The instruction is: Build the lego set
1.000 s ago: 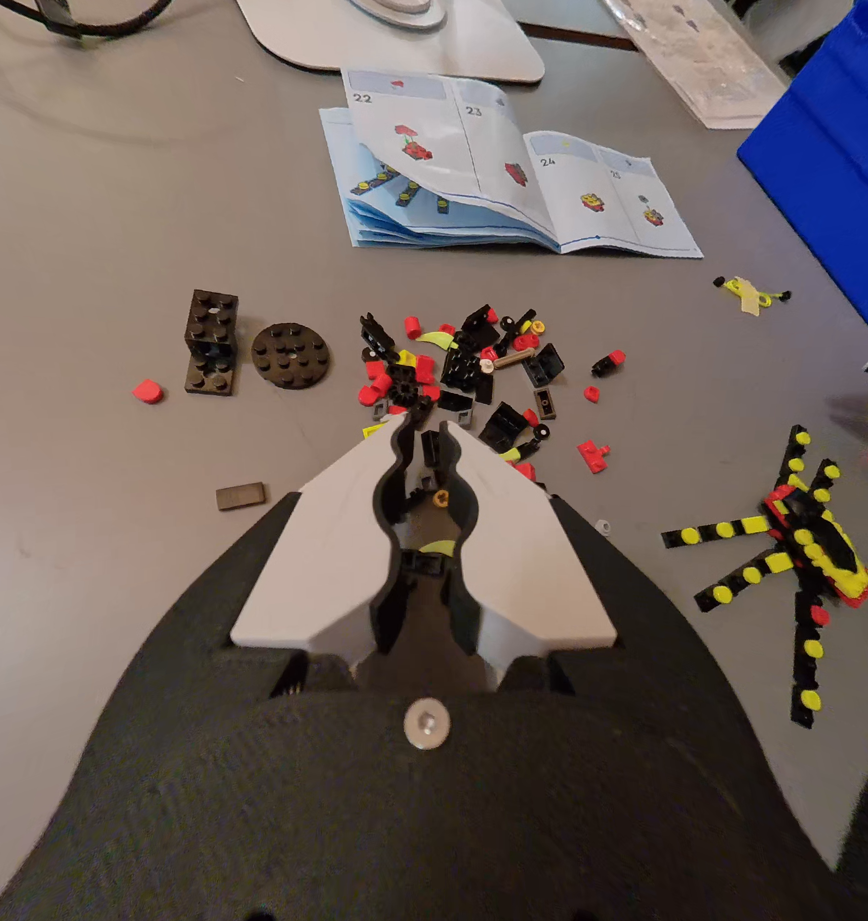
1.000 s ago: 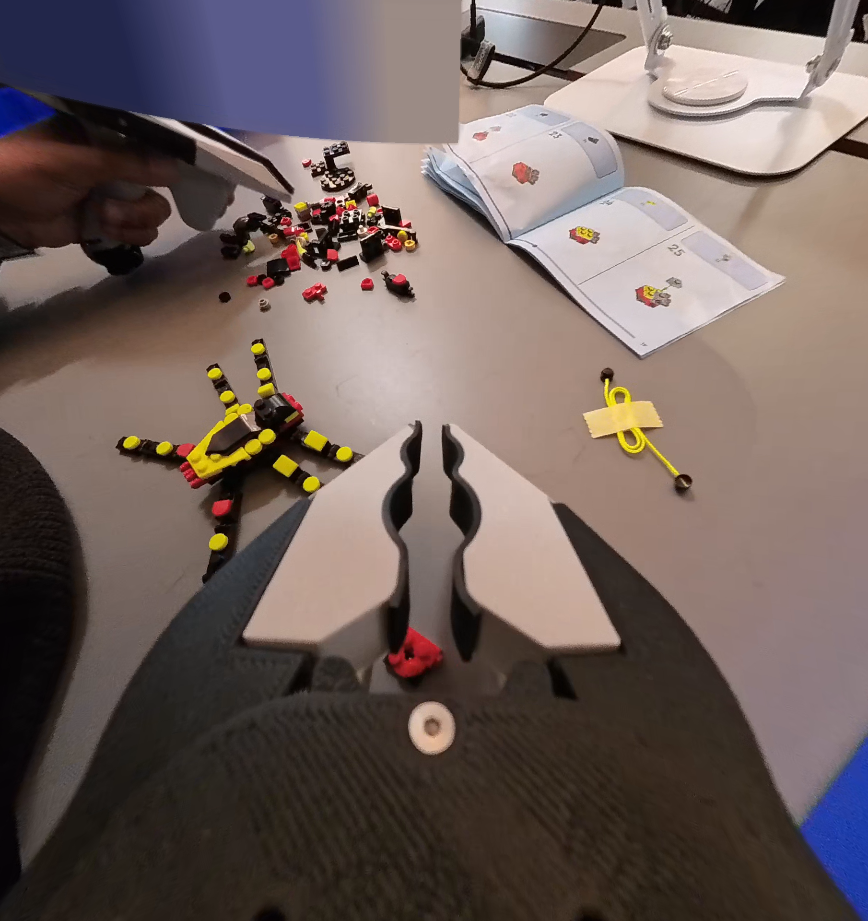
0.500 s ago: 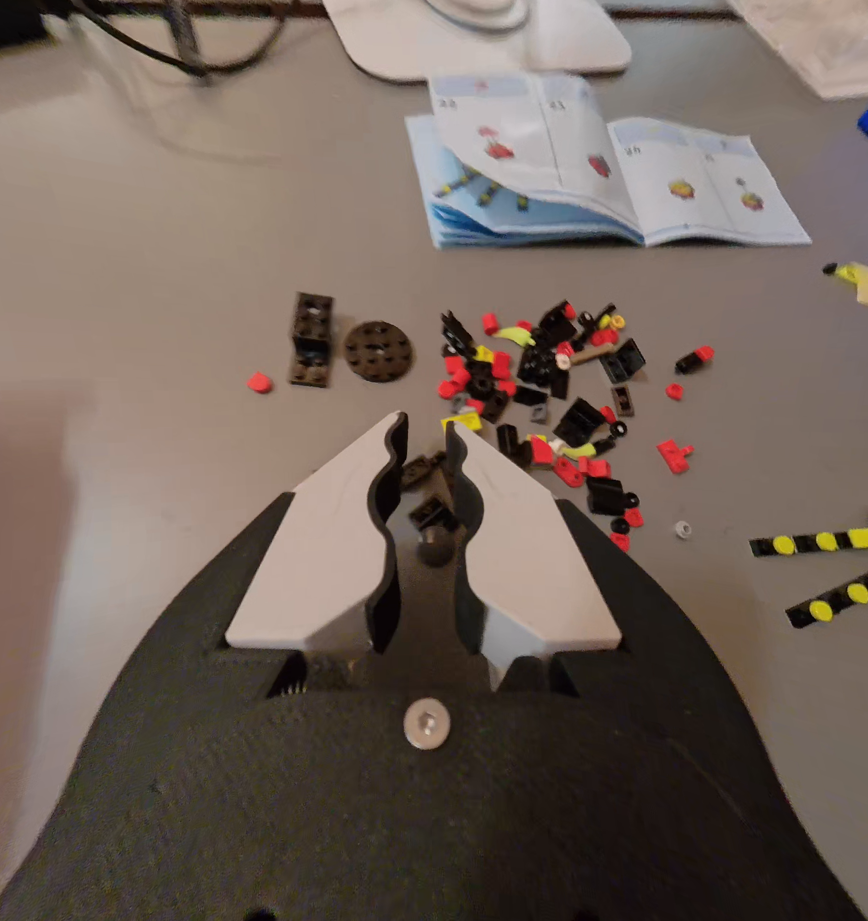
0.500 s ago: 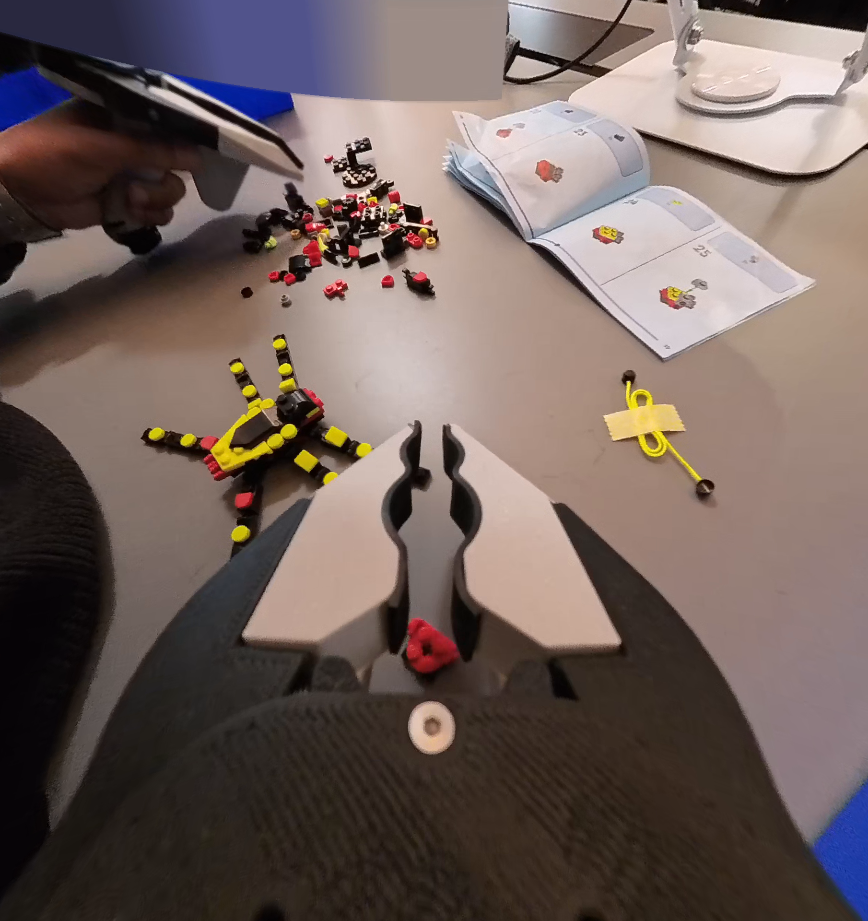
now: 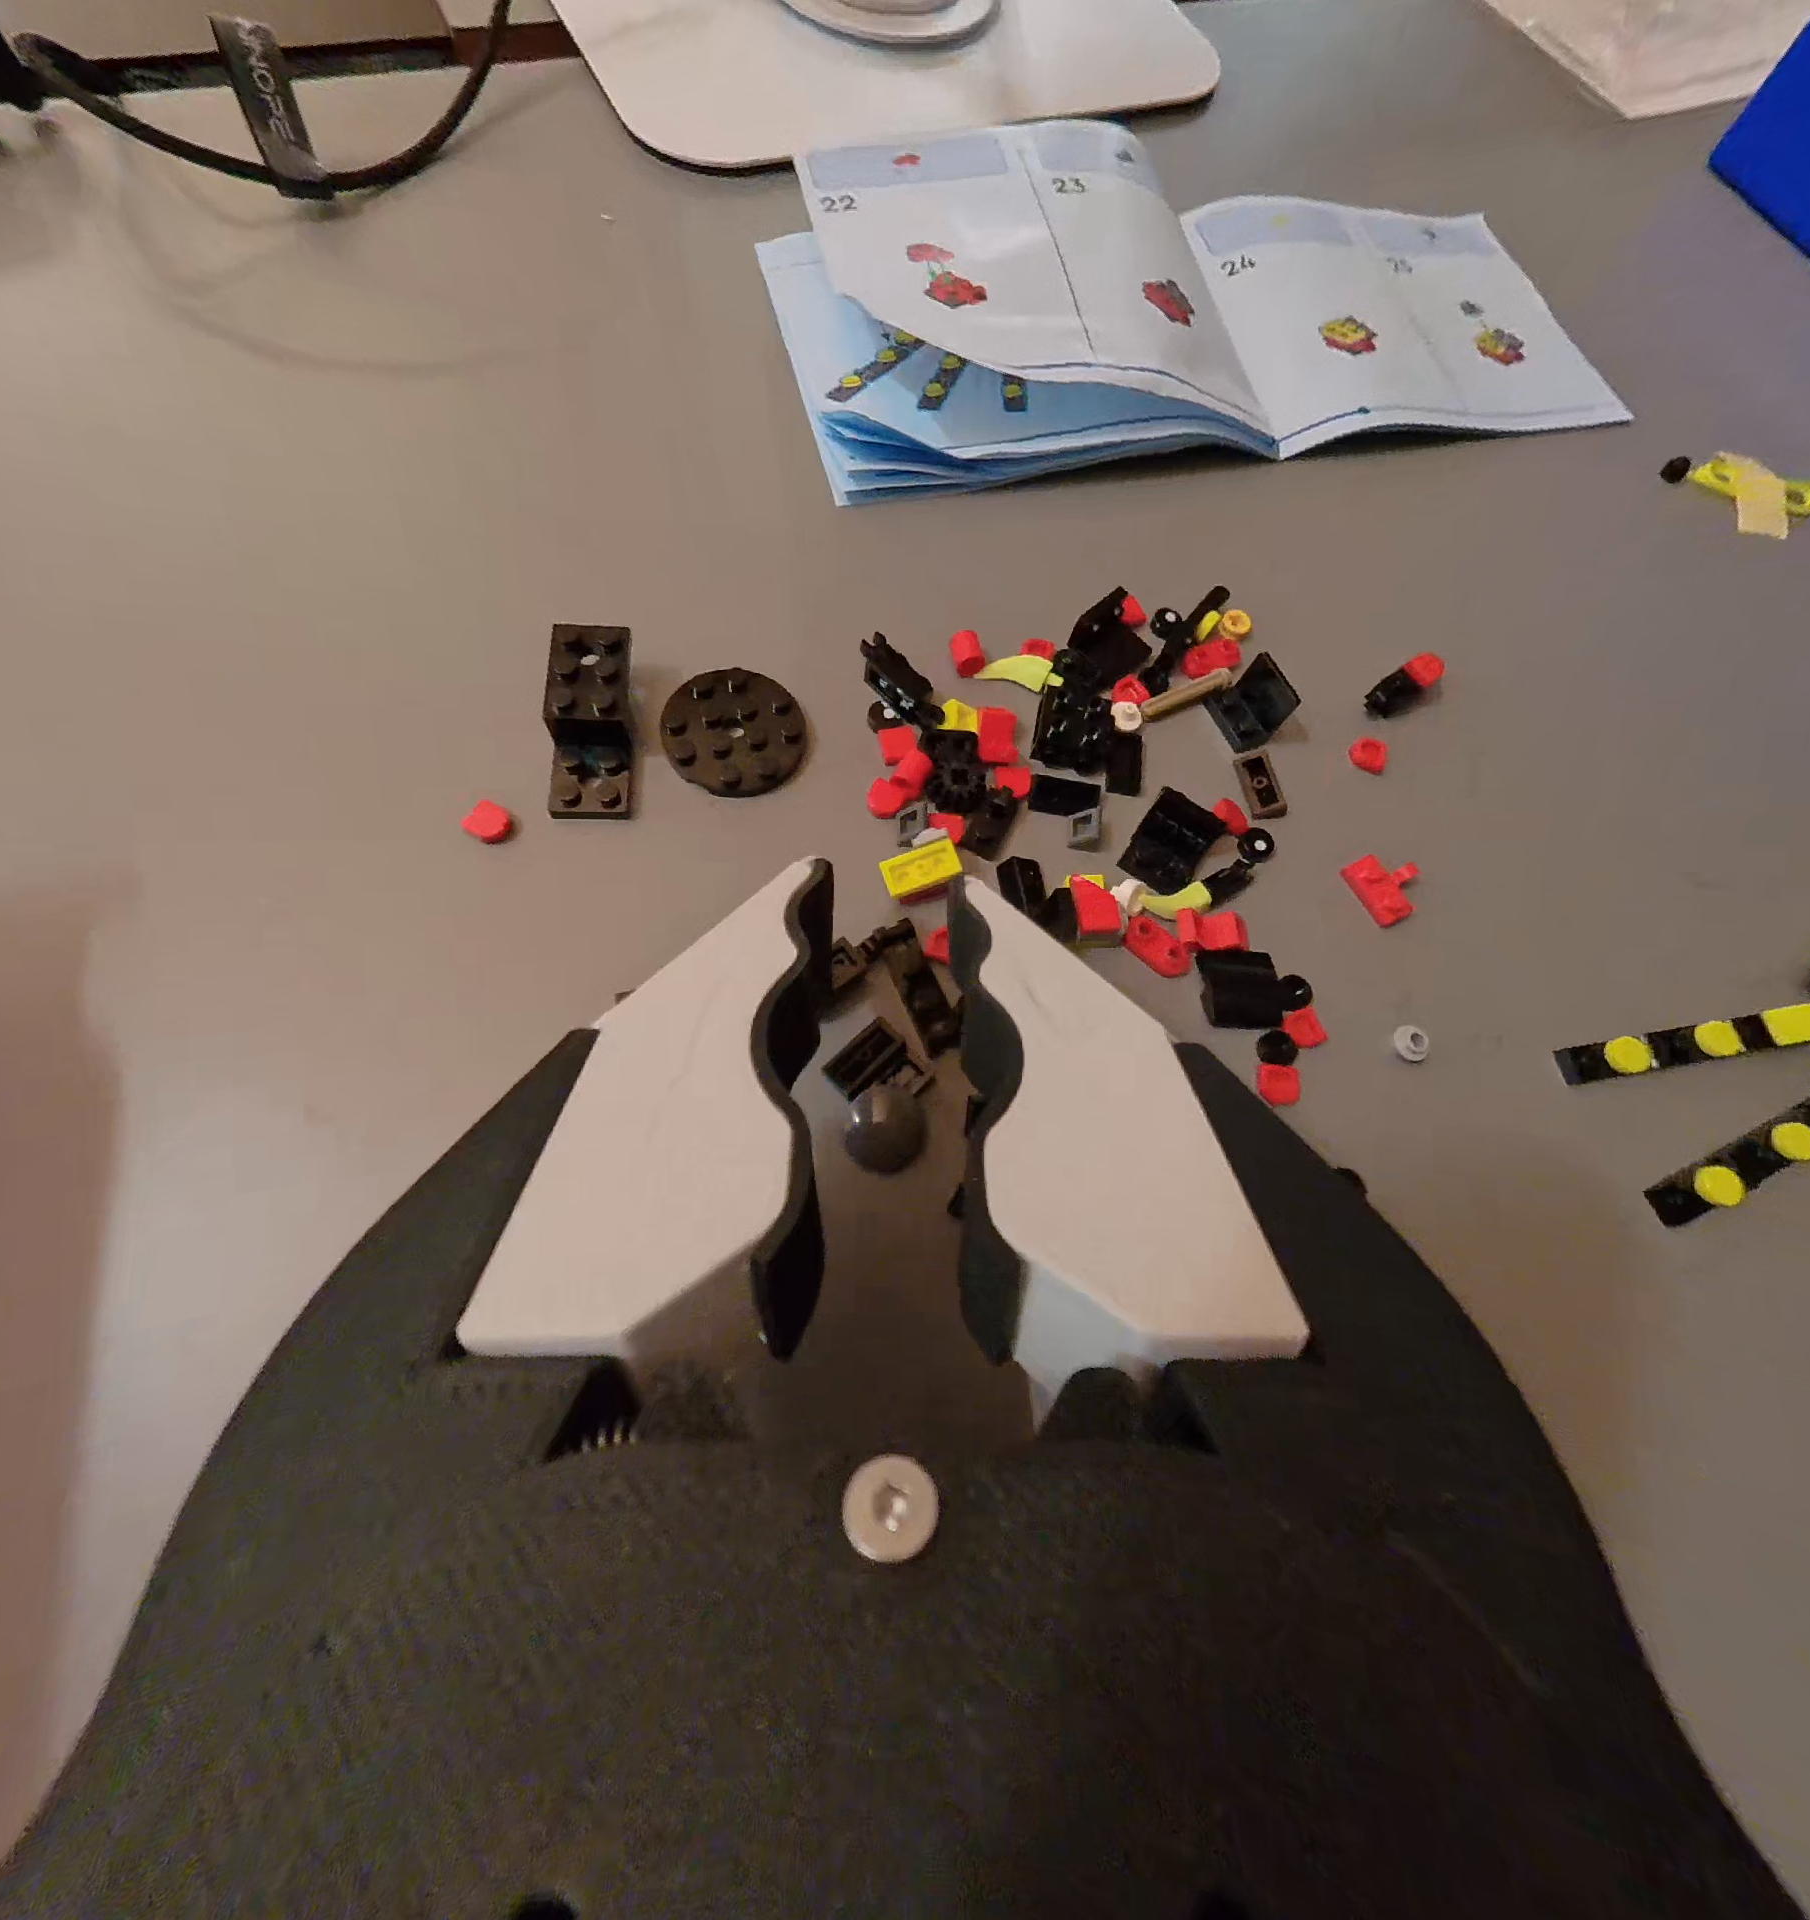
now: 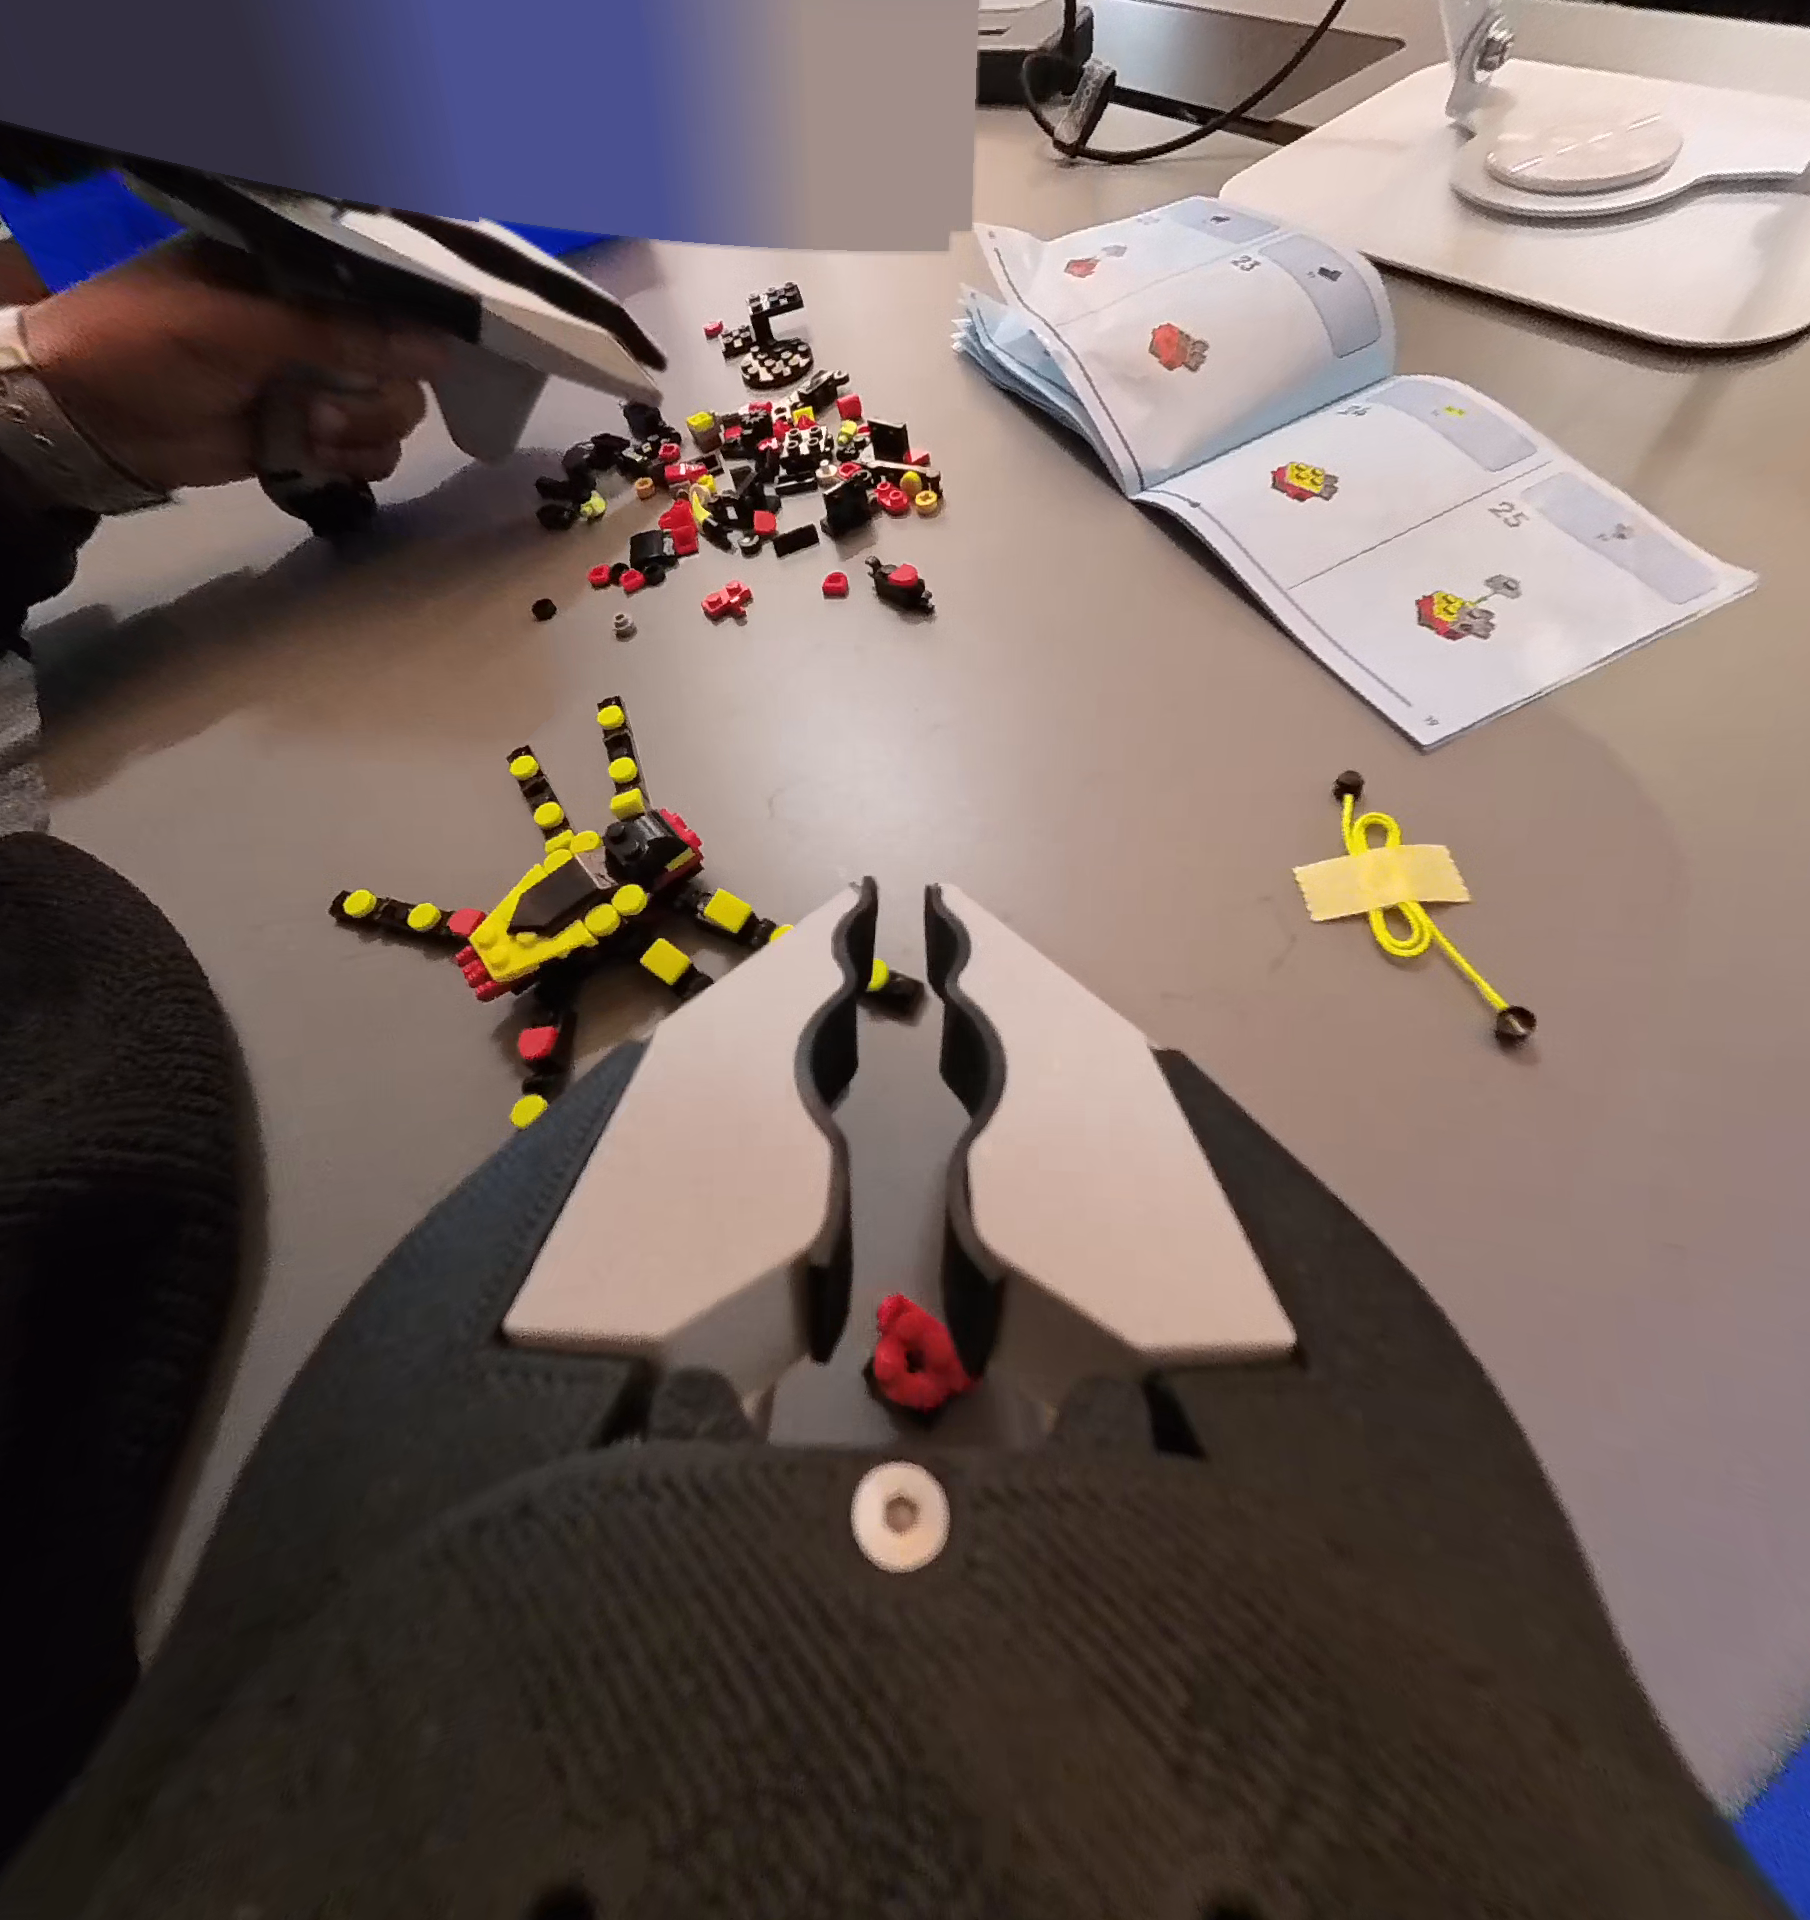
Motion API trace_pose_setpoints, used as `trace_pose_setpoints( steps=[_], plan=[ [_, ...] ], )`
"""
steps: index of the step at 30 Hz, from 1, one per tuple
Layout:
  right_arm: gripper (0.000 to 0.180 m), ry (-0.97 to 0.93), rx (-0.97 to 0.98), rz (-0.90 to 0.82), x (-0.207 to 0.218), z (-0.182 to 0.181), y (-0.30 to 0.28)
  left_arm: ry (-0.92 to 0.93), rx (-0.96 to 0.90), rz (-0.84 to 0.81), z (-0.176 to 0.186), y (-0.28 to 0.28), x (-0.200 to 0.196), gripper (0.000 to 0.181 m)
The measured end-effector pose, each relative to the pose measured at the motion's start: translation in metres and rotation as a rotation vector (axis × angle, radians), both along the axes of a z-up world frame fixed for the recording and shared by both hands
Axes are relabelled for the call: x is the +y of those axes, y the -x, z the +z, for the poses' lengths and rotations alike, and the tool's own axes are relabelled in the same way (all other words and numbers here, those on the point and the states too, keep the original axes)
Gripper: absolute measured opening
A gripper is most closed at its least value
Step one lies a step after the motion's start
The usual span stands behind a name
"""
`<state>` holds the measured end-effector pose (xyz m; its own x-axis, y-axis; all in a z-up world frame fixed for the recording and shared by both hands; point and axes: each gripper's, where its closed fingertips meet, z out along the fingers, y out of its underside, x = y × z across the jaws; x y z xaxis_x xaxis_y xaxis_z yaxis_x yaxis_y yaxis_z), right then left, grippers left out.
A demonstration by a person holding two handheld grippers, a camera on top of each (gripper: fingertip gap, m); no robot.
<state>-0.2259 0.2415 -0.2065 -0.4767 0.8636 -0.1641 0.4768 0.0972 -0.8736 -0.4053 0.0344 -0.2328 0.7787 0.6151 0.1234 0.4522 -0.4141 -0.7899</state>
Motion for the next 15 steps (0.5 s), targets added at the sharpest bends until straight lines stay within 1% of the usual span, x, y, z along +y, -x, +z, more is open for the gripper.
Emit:
trace_pose_setpoints(
  steps=[6, 10, 15],
  plan=[
    [0.007, 0.002, 0.016, 0.026, -0.0073, 0.0056, -0.0035, 0.013, -0.012, 0.029, -0.0026, 0.0022, -0.0032, 0.012],
    [0.007, -0.002, 0.023, 0.036, -0.0099, 0.0081, -0.0063, -0.009, -0.060, 0.013, -0.0046, -0.0032, 0.0014, 0.014],
    [0.007, 0.007, 0.022, 0.037, -0.0098, 0.0085, -0.0069, 0.003, -0.046, -0.002, -0.0047, -0.0057, 0.0037, 0.016]
  ],
)
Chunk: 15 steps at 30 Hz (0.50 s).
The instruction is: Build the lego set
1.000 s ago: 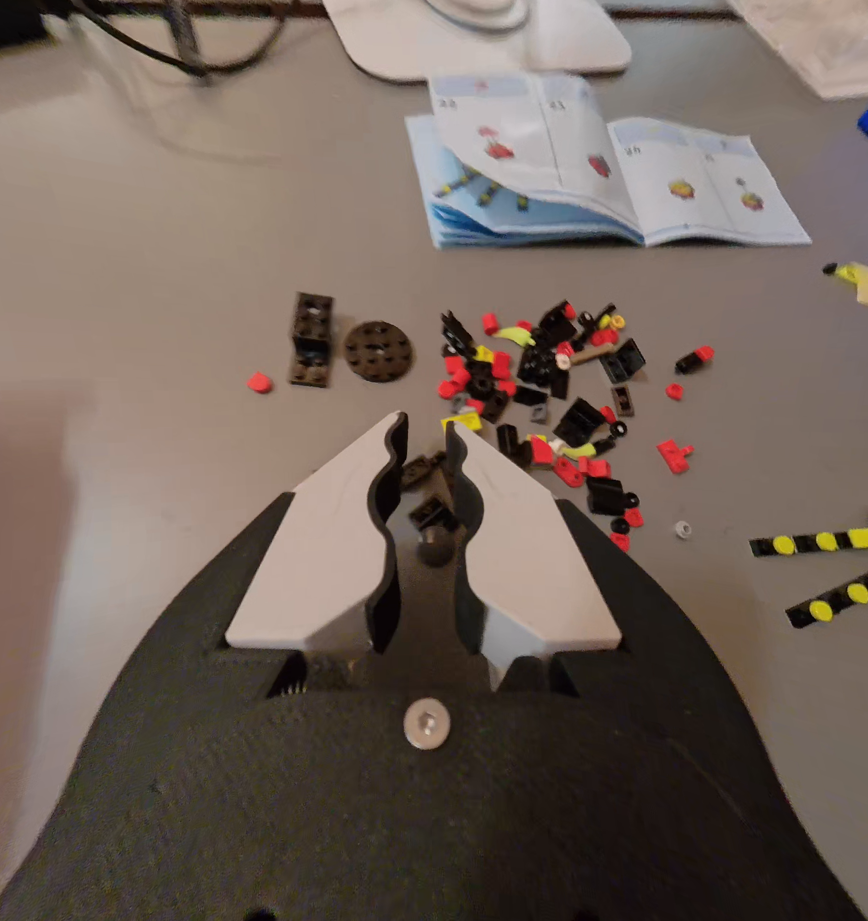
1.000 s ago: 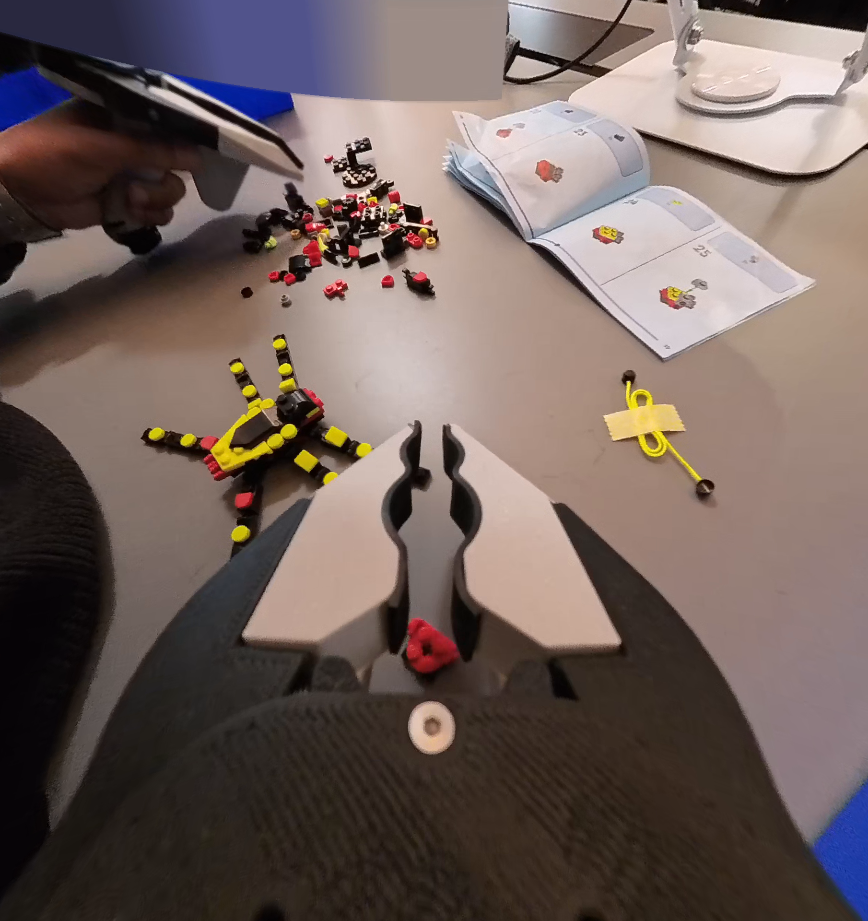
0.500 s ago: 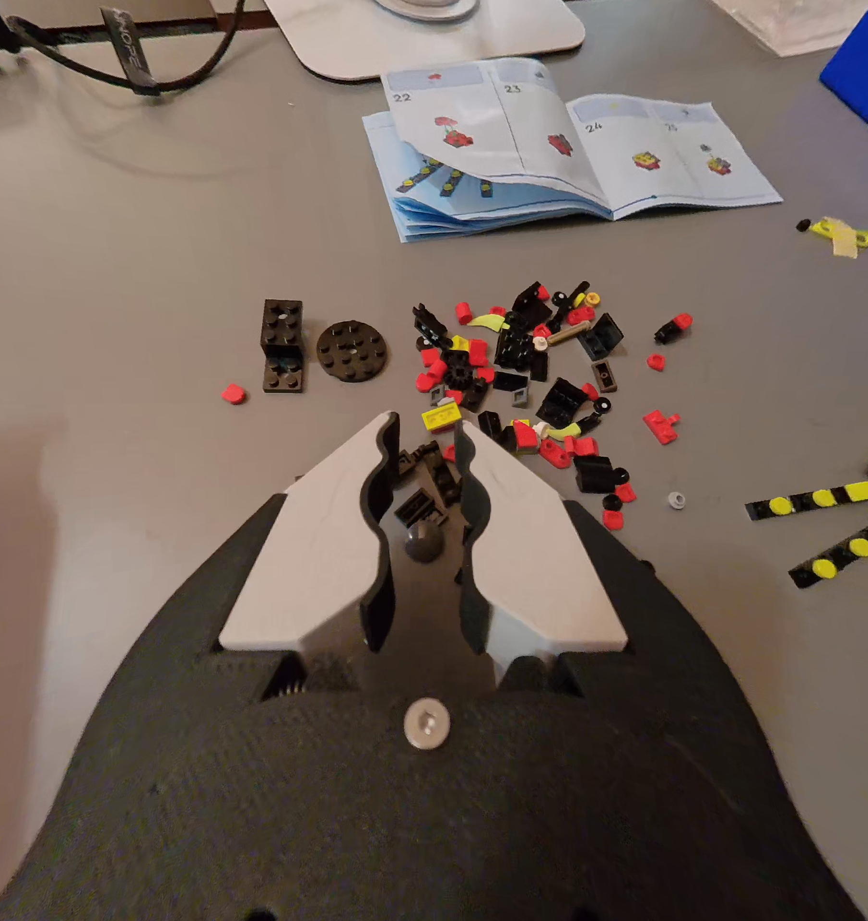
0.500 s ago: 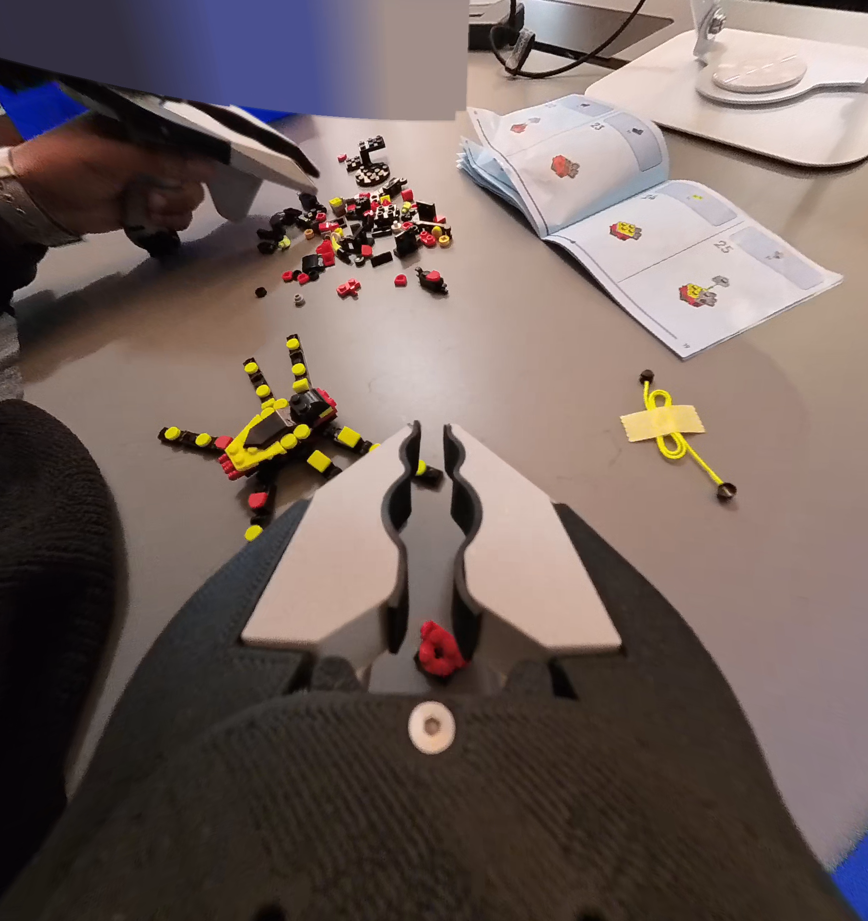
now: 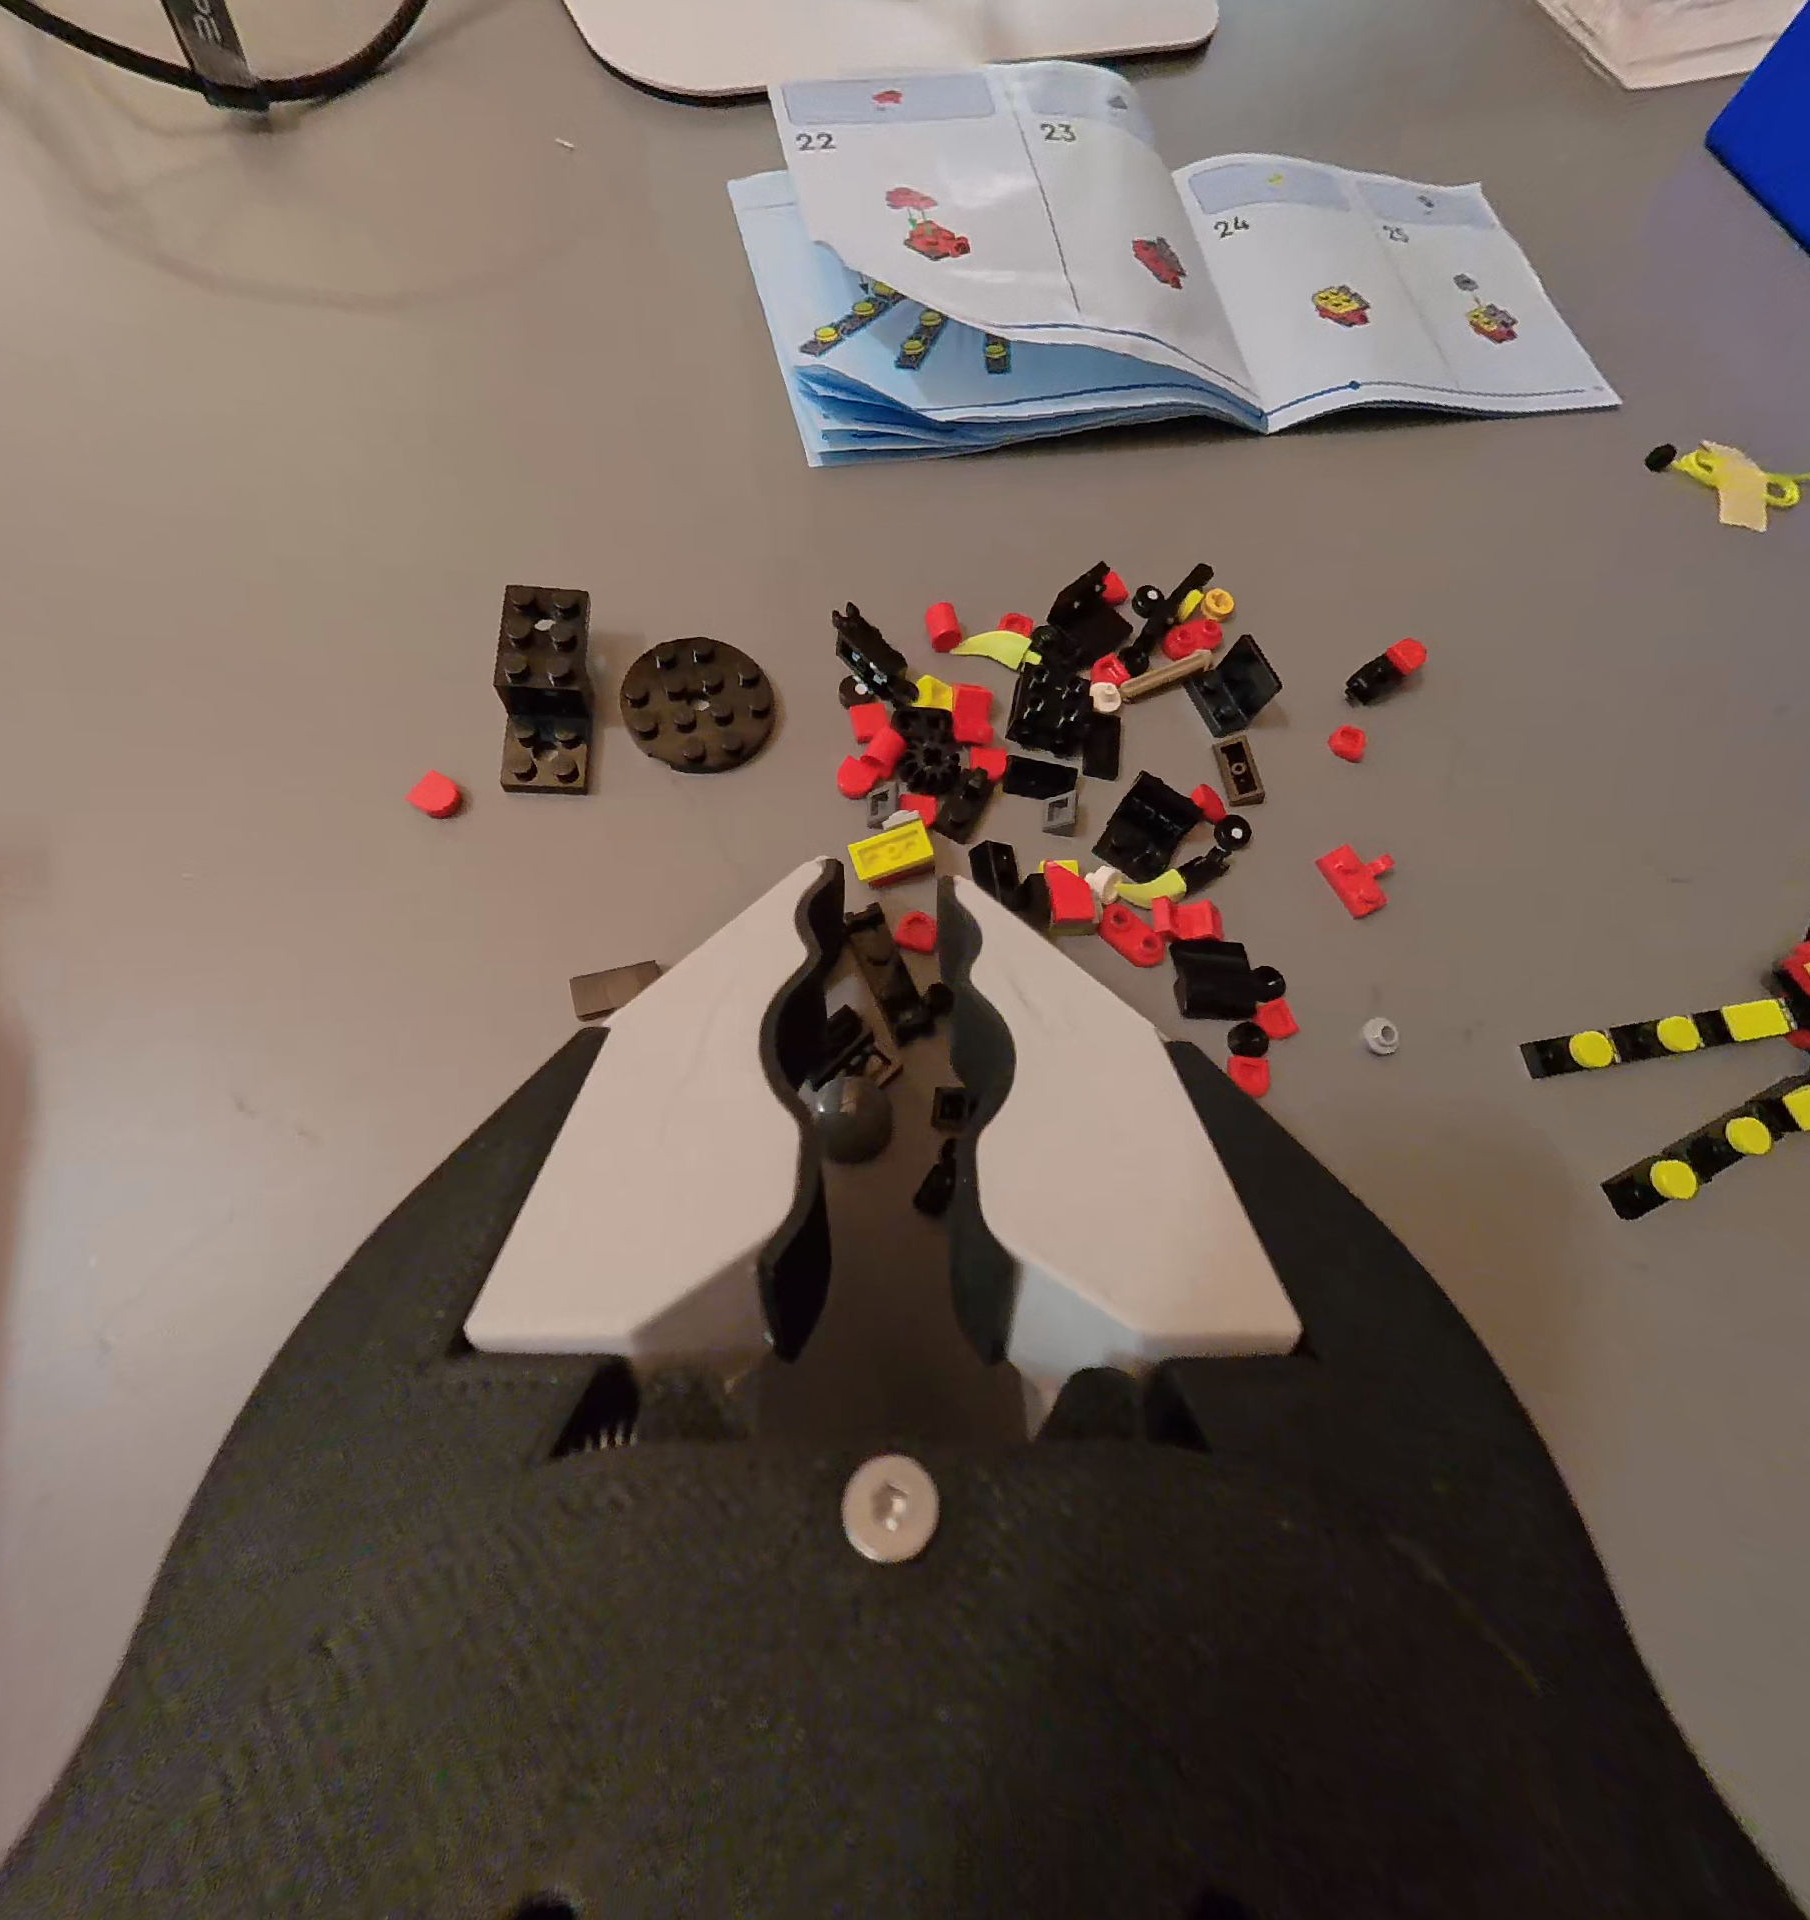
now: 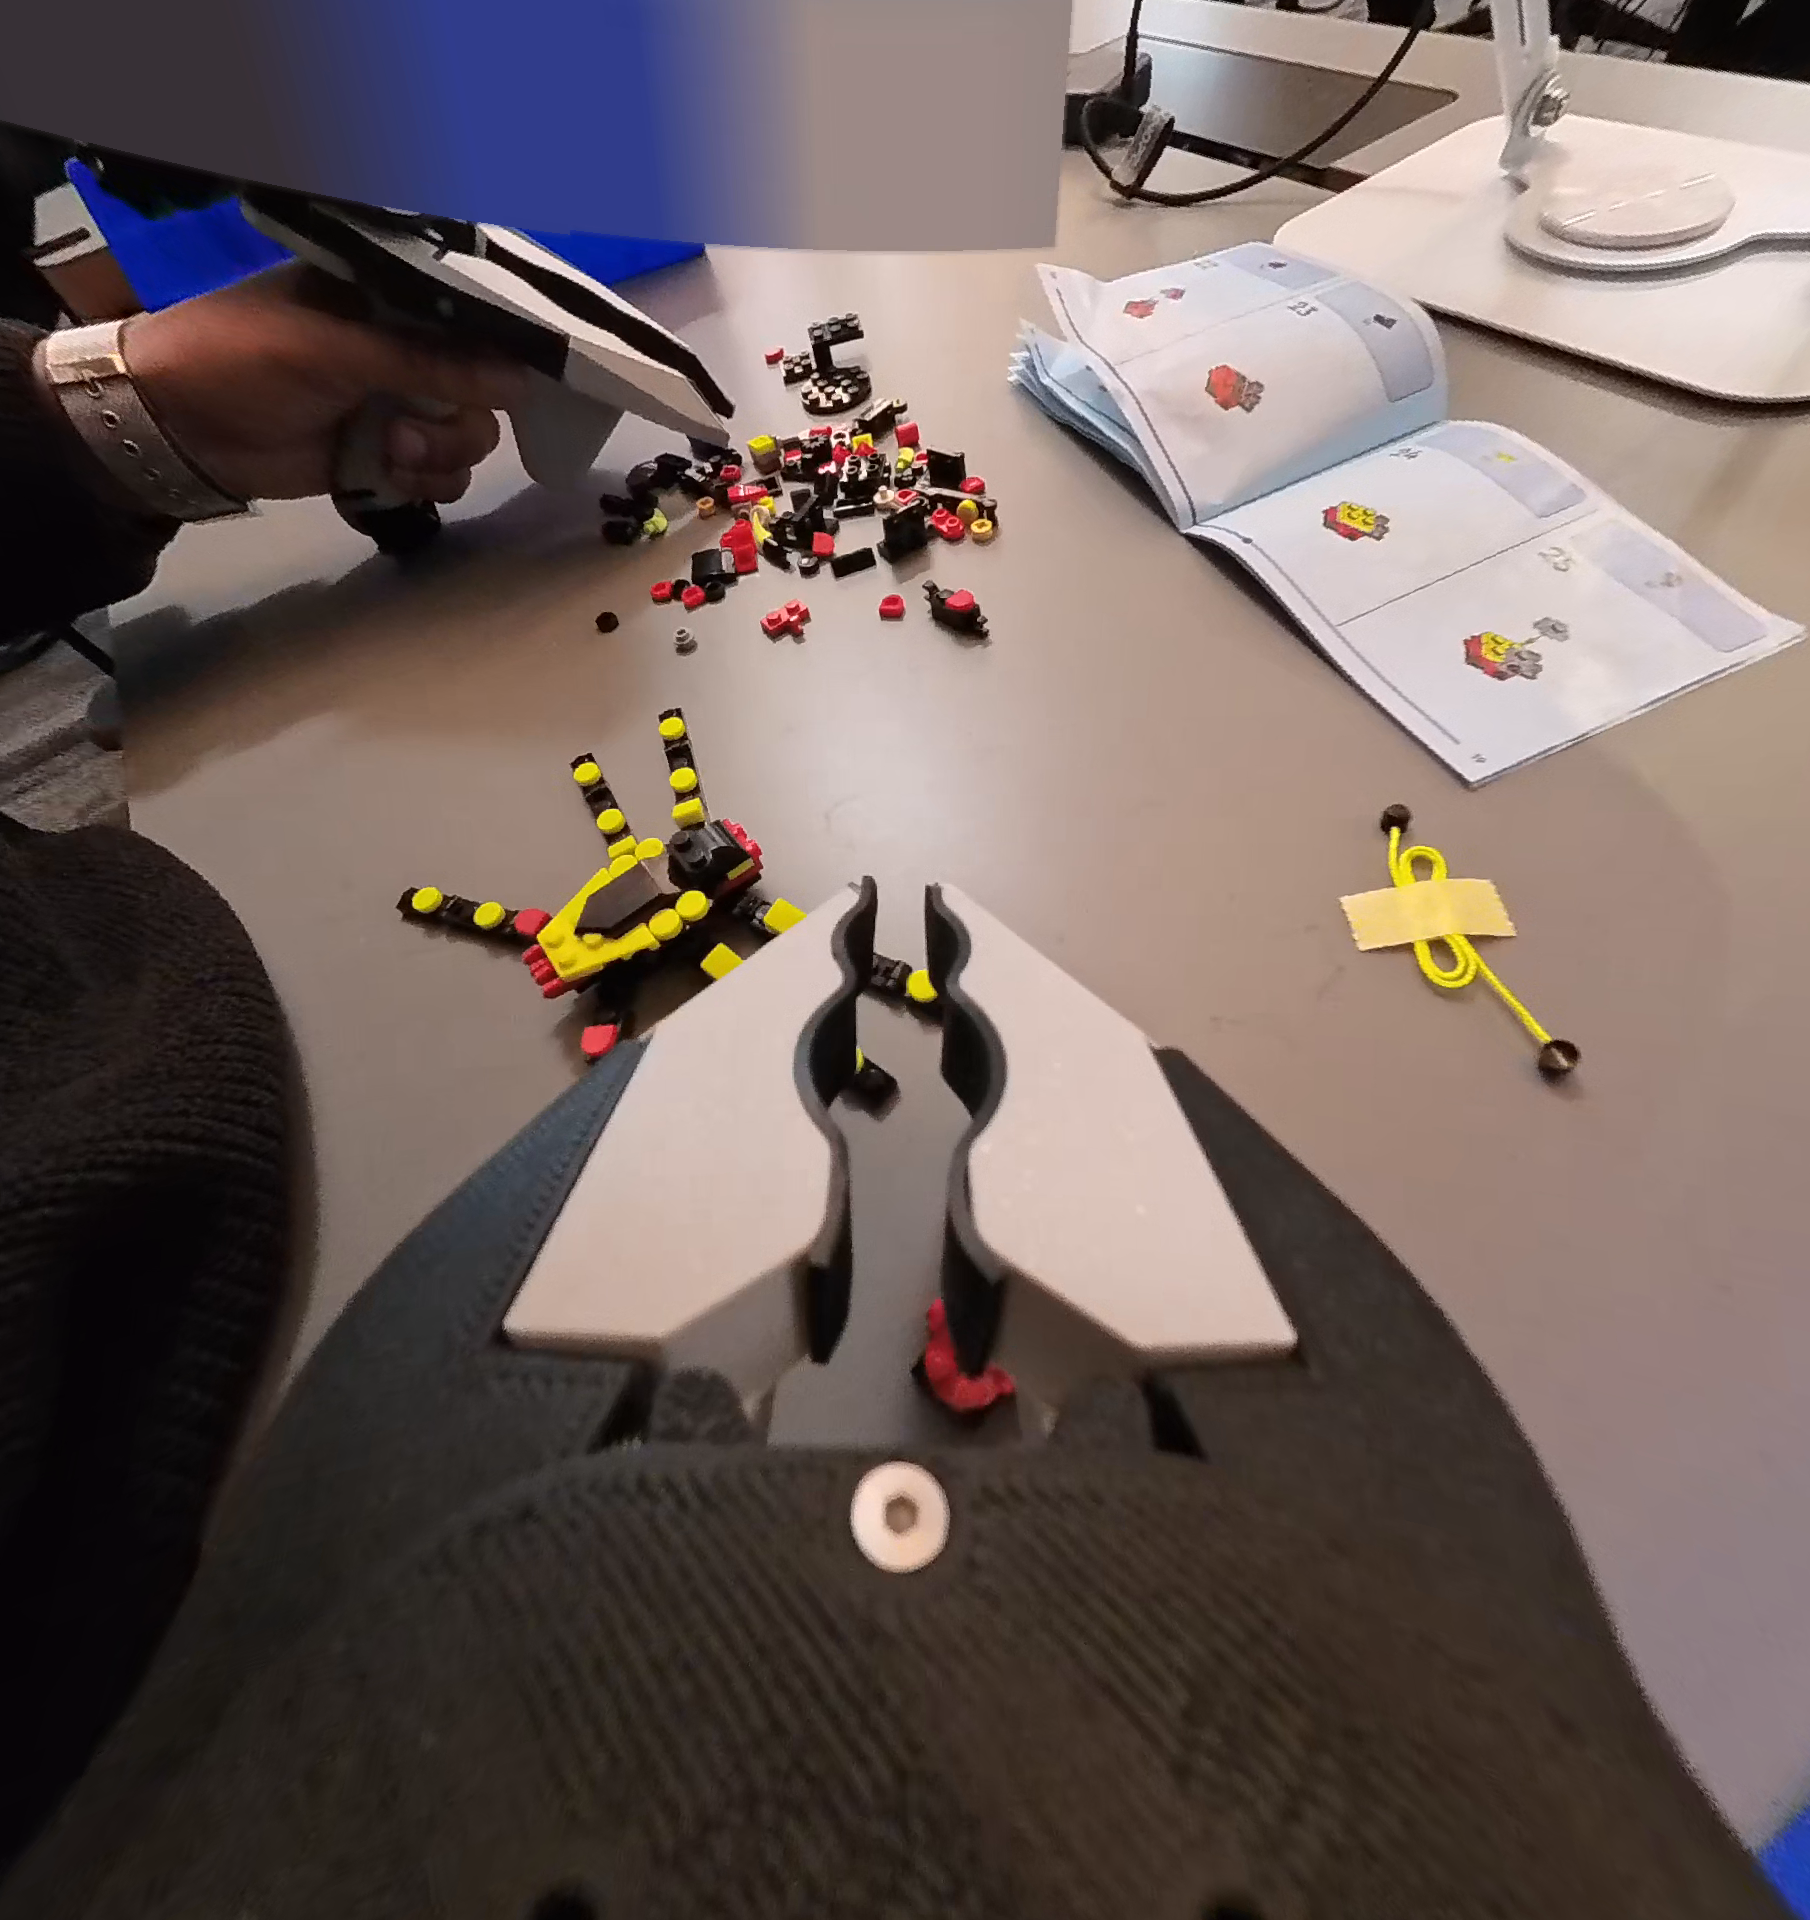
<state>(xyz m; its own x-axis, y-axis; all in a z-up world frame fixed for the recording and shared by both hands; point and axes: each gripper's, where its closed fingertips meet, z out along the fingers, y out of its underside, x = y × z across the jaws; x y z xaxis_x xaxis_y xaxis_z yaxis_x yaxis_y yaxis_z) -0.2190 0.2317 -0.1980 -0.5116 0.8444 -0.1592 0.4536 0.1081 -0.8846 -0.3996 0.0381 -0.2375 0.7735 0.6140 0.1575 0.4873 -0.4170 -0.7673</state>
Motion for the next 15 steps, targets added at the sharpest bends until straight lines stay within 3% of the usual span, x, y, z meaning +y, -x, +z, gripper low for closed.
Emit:
trace_pose_setpoints(
  steps=[15],
  plan=[
    [0.007, 0.046, 0.012, -0.018, 0.0047, 0.0021, 0.0034, -0.018, -0.018, -0.037, 0.0004, -0.0075, 0.0066, 0.028]
  ],
)
